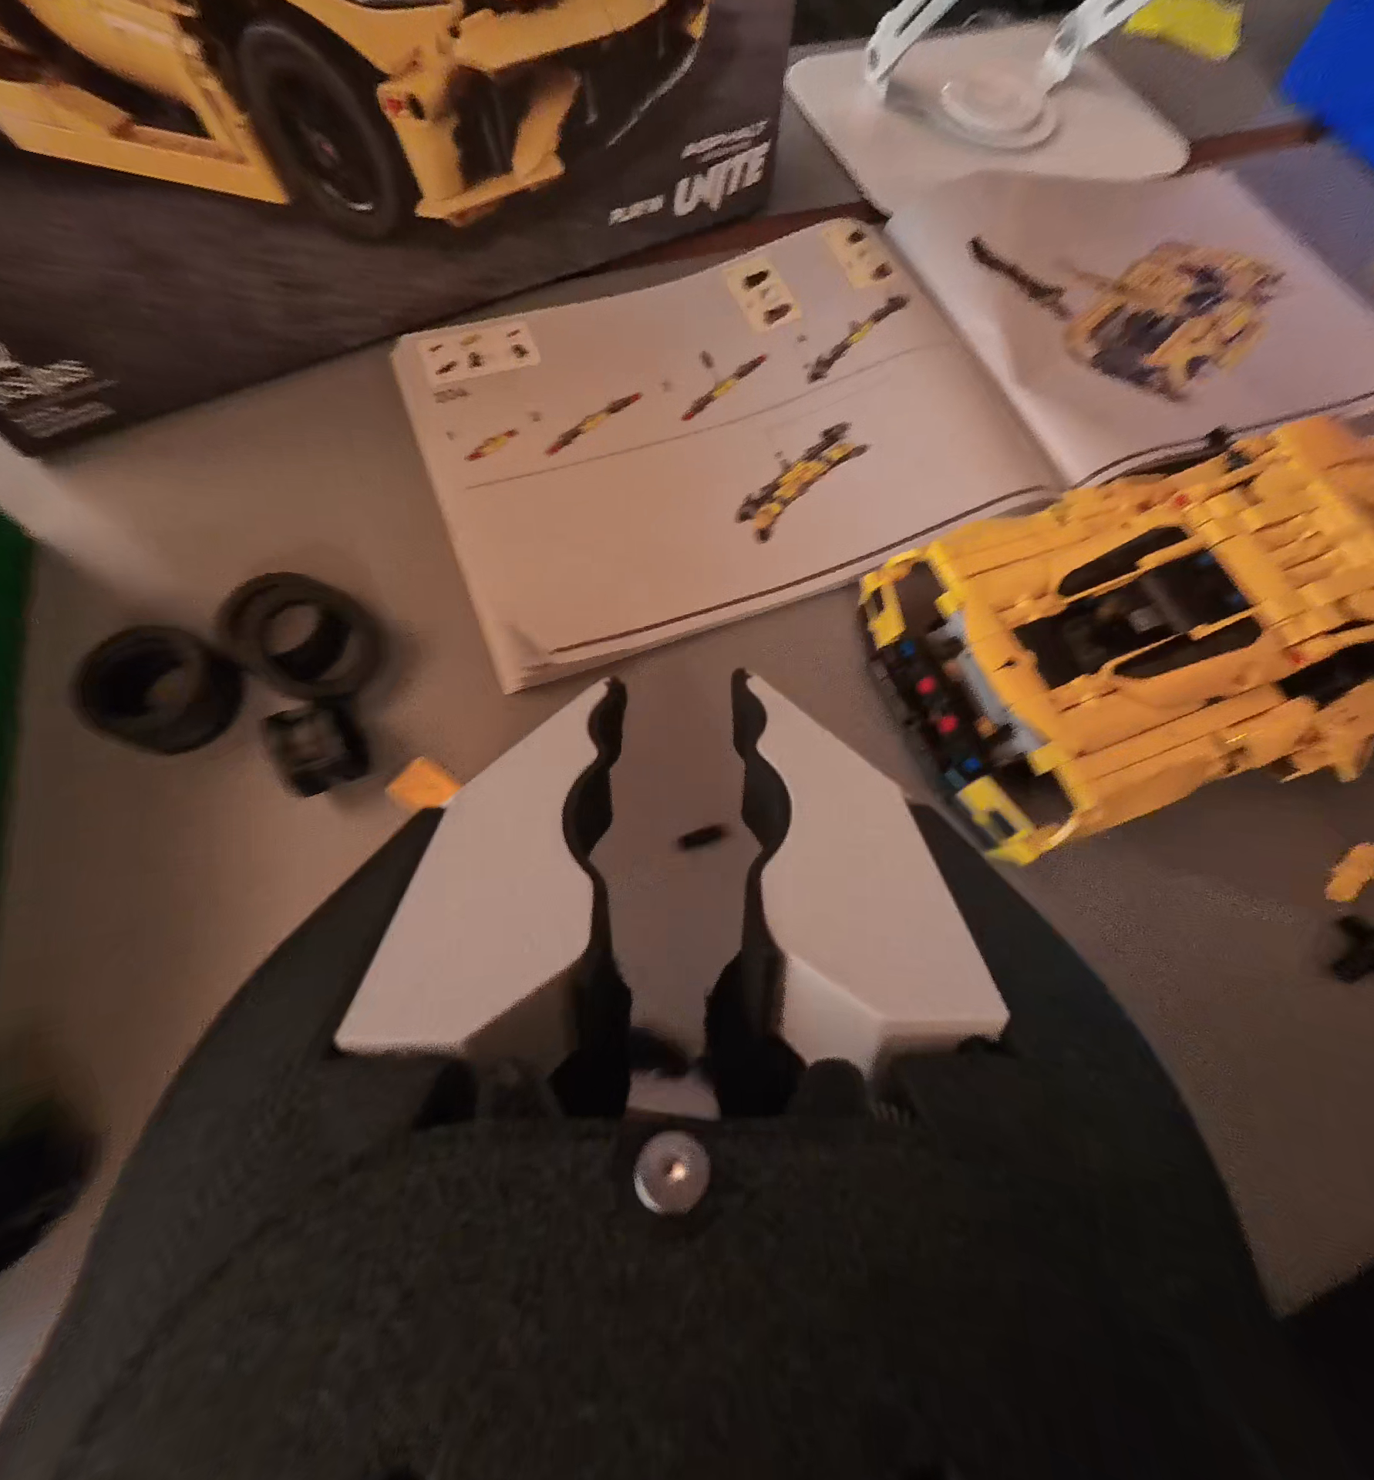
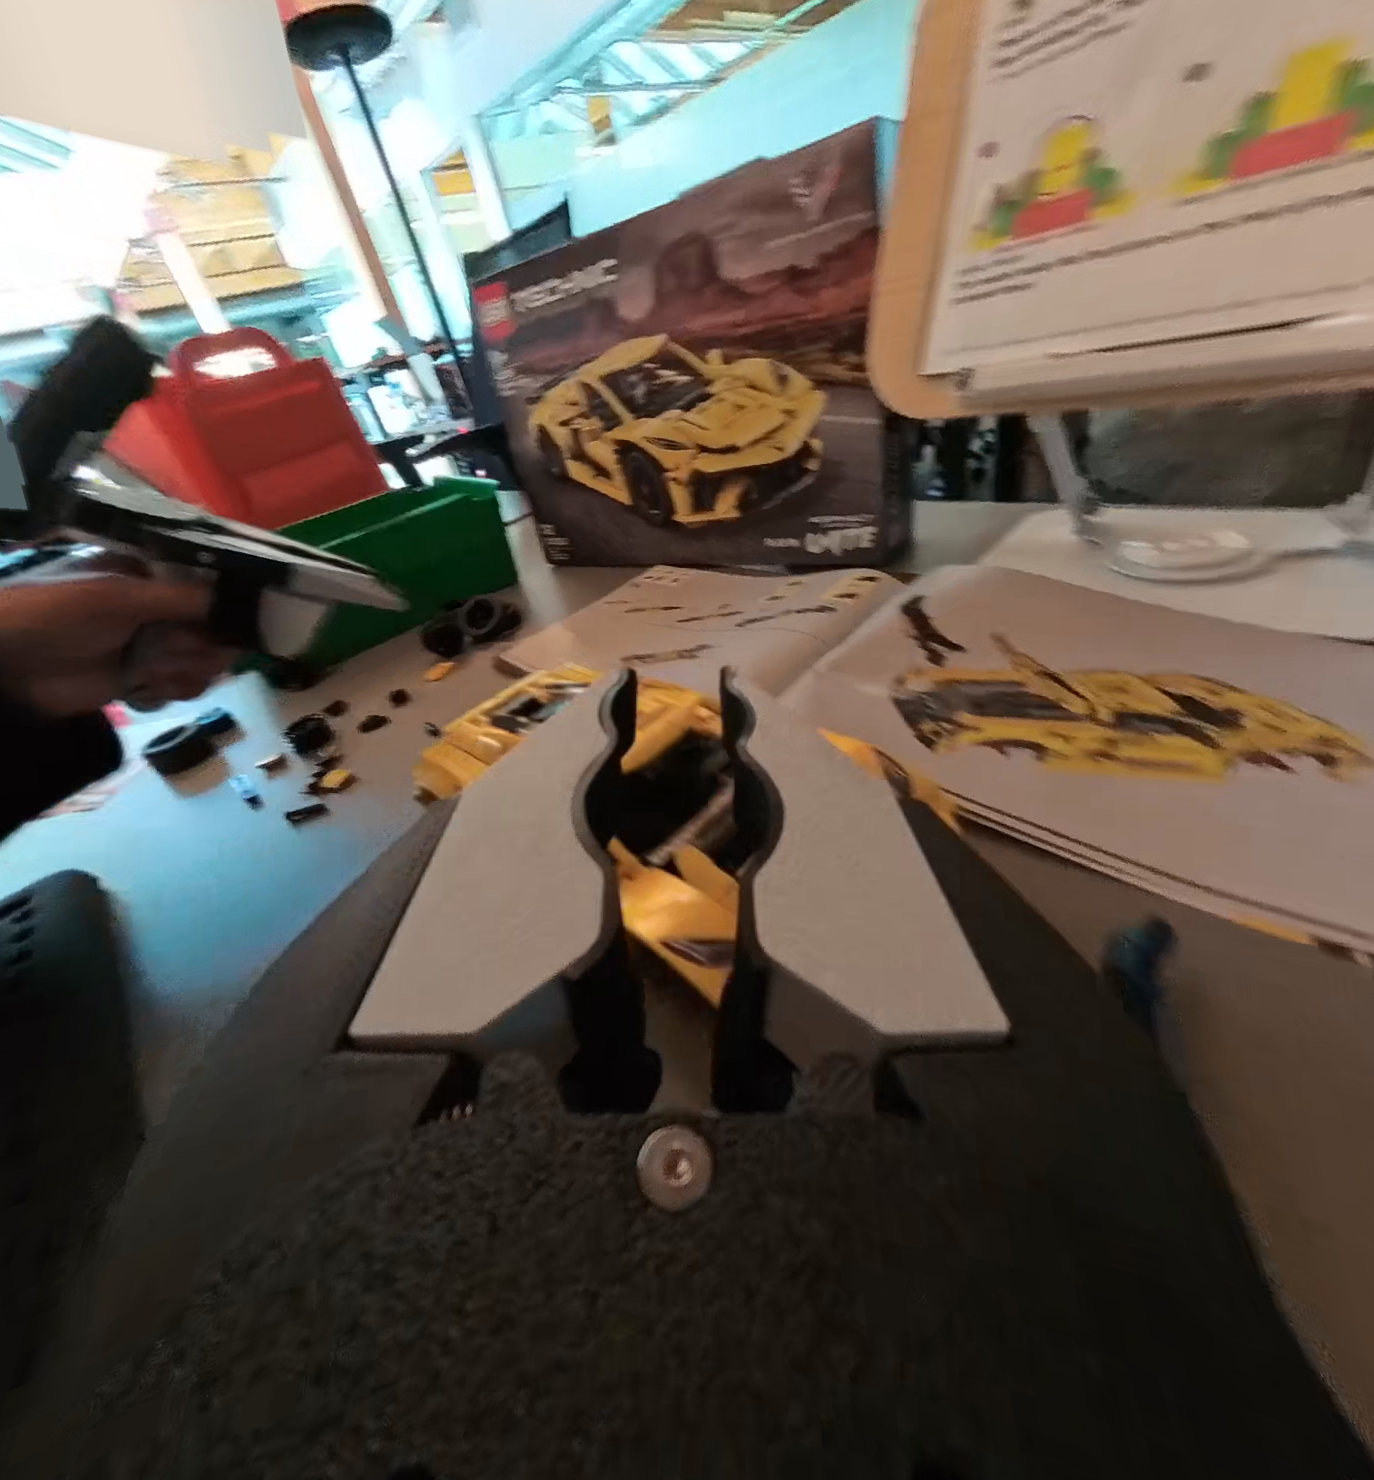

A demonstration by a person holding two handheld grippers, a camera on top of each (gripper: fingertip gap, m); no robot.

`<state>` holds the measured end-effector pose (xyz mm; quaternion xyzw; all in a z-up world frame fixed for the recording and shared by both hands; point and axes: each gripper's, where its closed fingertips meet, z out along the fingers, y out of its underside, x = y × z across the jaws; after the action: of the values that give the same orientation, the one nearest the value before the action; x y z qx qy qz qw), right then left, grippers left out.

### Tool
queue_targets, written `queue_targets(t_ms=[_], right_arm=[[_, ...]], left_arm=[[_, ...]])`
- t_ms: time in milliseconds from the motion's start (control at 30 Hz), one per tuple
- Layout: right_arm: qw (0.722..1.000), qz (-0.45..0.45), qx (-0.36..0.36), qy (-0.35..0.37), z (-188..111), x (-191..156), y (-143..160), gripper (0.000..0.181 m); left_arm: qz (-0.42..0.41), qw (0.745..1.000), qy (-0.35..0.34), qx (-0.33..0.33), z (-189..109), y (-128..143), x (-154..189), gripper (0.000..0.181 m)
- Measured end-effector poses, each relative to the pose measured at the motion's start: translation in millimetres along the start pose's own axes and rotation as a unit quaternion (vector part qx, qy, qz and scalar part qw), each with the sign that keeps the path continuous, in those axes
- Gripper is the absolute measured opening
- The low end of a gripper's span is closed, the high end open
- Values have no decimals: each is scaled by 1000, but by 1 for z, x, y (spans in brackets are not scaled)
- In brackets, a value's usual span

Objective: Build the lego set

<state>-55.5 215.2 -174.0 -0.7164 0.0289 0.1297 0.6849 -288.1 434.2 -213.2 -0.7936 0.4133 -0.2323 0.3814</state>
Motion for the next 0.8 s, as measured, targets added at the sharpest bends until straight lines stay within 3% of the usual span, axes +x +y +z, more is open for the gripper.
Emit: queue_targets(t_ms=[133, 267, 333, 500, 600, 800], right_arm=[[1000, 6, 1, 3, -3, 12, 3, 20], [999, -10, -28, -29, 9, -5, 15, 20], [998, -29, -37, -36, 11, -11, 19, 19], [997, -47, -49, -36, 14, -13, 25, 18], [997, -41, -47, -35, 13, -12, 24, 18], [998, -31, -42, -28, 11, -7, 22, 18]], left_arm=[[1, 1000, -2, -22, -34, 18, -27, 28], [52, 995, 33, -82, -59, 66, -20, 29], [52, 995, 40, -76, -63, 82, -13, 29], [38, 996, 51, -63, -51, 97, 5, 29], [77, 993, 18, -84, -35, 104, 0, 29], [75, 989, 28, -122, -21, 119, -4, 30]])
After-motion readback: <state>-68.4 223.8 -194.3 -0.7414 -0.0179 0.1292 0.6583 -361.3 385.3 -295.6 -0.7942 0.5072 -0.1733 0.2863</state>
